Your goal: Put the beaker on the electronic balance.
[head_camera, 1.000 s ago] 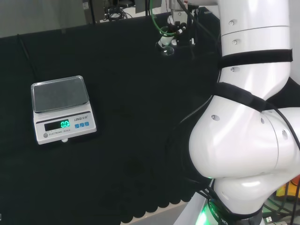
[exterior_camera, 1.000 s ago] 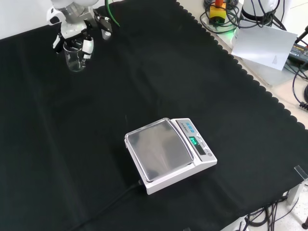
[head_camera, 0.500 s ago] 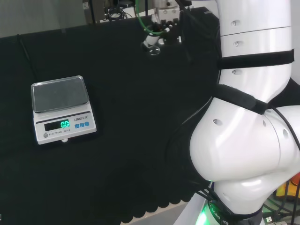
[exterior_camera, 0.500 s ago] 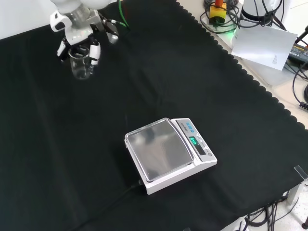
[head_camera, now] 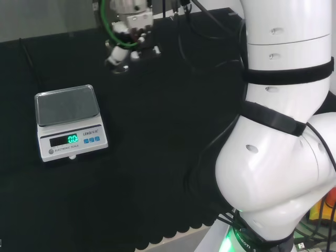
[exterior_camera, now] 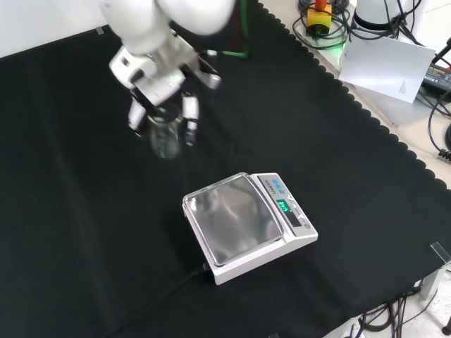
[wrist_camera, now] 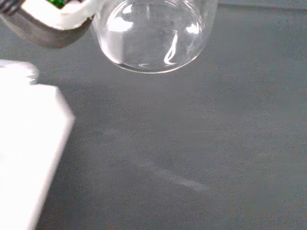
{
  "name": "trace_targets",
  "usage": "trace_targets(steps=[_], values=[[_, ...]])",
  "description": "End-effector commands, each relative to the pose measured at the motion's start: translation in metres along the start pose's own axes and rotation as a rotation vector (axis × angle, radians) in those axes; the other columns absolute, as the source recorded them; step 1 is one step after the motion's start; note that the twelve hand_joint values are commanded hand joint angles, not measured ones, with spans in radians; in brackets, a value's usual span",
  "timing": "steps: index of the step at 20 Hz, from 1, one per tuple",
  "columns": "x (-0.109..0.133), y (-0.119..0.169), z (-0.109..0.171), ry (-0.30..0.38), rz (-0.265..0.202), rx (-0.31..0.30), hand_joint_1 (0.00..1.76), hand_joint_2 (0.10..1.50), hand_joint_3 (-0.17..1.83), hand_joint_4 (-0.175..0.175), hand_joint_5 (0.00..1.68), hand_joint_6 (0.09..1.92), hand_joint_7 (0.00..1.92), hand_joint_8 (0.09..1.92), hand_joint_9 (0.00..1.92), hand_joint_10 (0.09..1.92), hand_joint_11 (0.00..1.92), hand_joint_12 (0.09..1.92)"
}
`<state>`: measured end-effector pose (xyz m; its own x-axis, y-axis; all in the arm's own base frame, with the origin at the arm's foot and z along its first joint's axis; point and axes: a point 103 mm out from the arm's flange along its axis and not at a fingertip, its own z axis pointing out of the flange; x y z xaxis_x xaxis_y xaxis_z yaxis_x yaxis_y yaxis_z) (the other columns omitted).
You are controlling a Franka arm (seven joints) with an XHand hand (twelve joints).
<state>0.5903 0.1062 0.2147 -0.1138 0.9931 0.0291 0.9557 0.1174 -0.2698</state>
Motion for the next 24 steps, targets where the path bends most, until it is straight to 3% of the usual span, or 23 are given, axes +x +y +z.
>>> trace_targets(steps=[1,7,11,15,24], values=[[0.122,-0.044,0.012,-0.051,-0.205,0.03,1.12,0.94,0.46,-0.15,0.89,1.23,0.88,1.42,1.32,0.9,1.49,0.78],[0.171,-0.059,0.029,-0.074,-0.272,0.071,1.12,0.93,0.48,-0.149,0.89,1.22,0.88,1.42,1.32,0.9,1.49,0.78],[0.192,-0.059,0.042,-0.111,-0.319,0.087,1.12,0.92,0.49,-0.149,0.9,1.22,0.89,1.42,1.32,0.9,1.49,0.78],[0.195,-0.043,0.046,-0.127,-0.309,0.102,1.12,0.92,0.5,-0.148,0.9,1.22,0.89,1.42,1.32,0.9,1.49,0.78],[0.177,-0.015,0.062,-0.109,-0.274,0.132,1.12,0.91,0.5,-0.148,0.9,1.22,0.89,1.42,1.32,0.9,1.49,0.79]])
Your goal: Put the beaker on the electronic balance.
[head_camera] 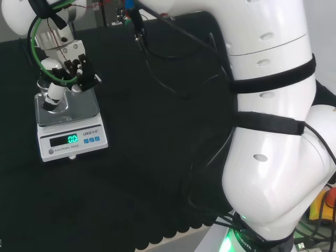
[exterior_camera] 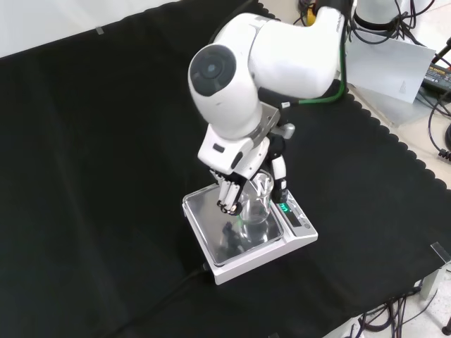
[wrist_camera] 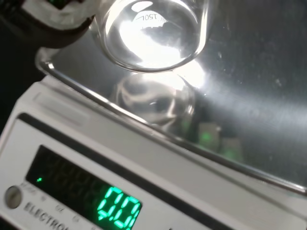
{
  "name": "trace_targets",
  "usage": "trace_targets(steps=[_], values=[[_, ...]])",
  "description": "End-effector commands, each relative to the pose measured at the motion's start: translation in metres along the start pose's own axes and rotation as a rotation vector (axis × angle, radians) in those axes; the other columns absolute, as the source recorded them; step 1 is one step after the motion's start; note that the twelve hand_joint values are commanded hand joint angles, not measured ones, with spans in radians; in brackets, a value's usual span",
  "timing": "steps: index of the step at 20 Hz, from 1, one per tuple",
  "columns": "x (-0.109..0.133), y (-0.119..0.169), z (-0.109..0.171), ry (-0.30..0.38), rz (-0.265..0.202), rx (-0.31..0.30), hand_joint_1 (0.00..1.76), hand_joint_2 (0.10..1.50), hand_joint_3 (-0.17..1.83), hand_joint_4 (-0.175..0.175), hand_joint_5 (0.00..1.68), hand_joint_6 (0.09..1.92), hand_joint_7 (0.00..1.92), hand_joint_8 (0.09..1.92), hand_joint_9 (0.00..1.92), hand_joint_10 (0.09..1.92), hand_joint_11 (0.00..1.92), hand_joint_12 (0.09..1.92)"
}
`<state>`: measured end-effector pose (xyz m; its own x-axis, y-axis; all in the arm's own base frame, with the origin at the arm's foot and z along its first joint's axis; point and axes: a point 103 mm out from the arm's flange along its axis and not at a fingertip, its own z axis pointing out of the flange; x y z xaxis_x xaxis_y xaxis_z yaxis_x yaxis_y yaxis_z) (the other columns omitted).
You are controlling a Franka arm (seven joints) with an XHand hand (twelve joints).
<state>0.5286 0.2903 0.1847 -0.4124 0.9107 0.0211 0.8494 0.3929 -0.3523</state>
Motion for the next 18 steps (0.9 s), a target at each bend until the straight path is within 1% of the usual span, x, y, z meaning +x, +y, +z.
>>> trace_targets(steps=[1,5,7,8,10,11,12,14,16,17,18], values=[[-0.015,0.013,0.021,0.001,0.018,0.044,1.12,0.91,0.5,-0.148,0.9,1.22,0.89,1.42,1.32,0.9,1.49,0.79],[-0.019,0.016,0.033,0.006,0.016,0.064,1.12,0.91,0.51,-0.148,0.9,1.22,0.89,1.42,1.32,0.9,1.49,0.79],[-0.019,0.016,0.035,0.017,0.007,0.08,1.12,0.91,0.51,-0.145,0.9,1.22,0.89,1.42,1.32,0.9,1.49,0.79],[-0.019,0.016,0.036,0.022,0.0,0.094,1.11,0.91,0.52,-0.129,0.9,1.22,0.89,1.42,1.32,0.89,1.5,0.79],[-0.019,0.015,0.035,0.031,-0.014,0.125,1.05,0.75,0.65,-0.127,0.72,1.25,0.85,1.39,1.35,0.81,1.44,0.84],[-0.02,0.014,0.034,0.033,-0.019,0.139,1.02,0.69,0.71,-0.121,0.62,1.25,0.82,1.37,1.35,0.76,1.39,0.87],[-0.021,0.013,0.031,0.036,-0.023,0.145,0.94,0.64,0.7,-0.1,0.46,1.11,0.73,1.3,1.25,0.71,1.24,0.92],[-0.023,0.01,0.024,0.046,-0.026,0.132,0.76,0.58,0.62,-0.064,0.23,0.73,0.53,1.14,1.02,0.66,0.88,1.12],[-0.025,0.005,0.012,0.054,-0.026,0.107,0.63,0.57,0.49,-0.04,0.12,0.36,0.35,1.01,0.8,0.68,0.61,1.27],[-0.026,0.003,0.005,0.054,-0.025,0.094,0.59,0.58,0.43,-0.033,0.09,0.23,0.29,0.97,0.71,0.7,0.52,1.32],[-0.026,0.0,-0.003,0.052,-0.024,0.08,0.57,0.59,0.39,-0.028,0.08,0.14,0.24,0.93,0.66,0.72,0.46,1.35]])
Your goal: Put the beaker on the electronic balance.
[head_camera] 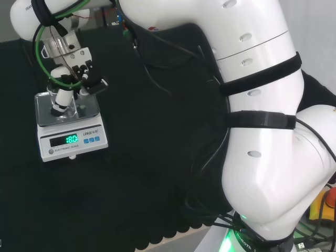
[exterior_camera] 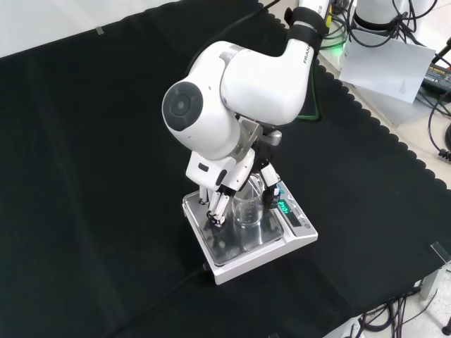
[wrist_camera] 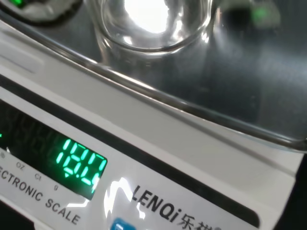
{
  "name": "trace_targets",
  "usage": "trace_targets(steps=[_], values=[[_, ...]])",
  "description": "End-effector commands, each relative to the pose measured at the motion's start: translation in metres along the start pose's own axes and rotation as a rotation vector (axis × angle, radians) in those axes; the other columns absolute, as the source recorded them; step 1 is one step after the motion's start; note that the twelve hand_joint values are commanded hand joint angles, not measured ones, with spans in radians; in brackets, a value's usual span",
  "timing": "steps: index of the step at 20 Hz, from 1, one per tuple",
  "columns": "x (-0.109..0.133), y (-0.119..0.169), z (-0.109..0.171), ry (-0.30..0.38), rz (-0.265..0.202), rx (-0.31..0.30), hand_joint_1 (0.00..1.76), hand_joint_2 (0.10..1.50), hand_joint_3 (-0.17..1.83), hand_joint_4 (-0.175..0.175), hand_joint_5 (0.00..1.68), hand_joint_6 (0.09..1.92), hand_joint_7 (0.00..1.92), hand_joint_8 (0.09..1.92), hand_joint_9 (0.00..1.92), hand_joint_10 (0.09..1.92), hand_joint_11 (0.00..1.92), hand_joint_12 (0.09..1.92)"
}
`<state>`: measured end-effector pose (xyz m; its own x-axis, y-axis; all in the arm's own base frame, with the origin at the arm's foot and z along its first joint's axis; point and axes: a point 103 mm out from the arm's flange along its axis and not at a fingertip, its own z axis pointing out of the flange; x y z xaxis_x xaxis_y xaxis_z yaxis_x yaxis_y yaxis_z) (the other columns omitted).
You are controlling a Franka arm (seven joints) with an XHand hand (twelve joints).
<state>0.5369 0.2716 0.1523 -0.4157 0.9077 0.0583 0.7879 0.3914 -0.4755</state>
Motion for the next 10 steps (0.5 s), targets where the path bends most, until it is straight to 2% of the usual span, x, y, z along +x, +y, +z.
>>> trace_targets(steps=[1,7,10], values=[[-0.004,-0.02,-0.039,0.017,-0.006,-0.07,0.56,0.59,0.36,-0.025,0.07,0.09,0.21,0.91,0.62,0.72,0.42,1.37],[0.0,-0.048,-0.082,-0.01,-0.002,-0.146,0.53,0.6,0.3,-0.019,0.06,0.09,0.16,0.87,0.56,0.74,0.36,1.41],[0.003,-0.059,-0.092,-0.021,0.003,-0.165,0.53,0.61,0.28,-0.017,0.06,0.09,0.15,0.86,0.55,0.75,0.35,1.42]])
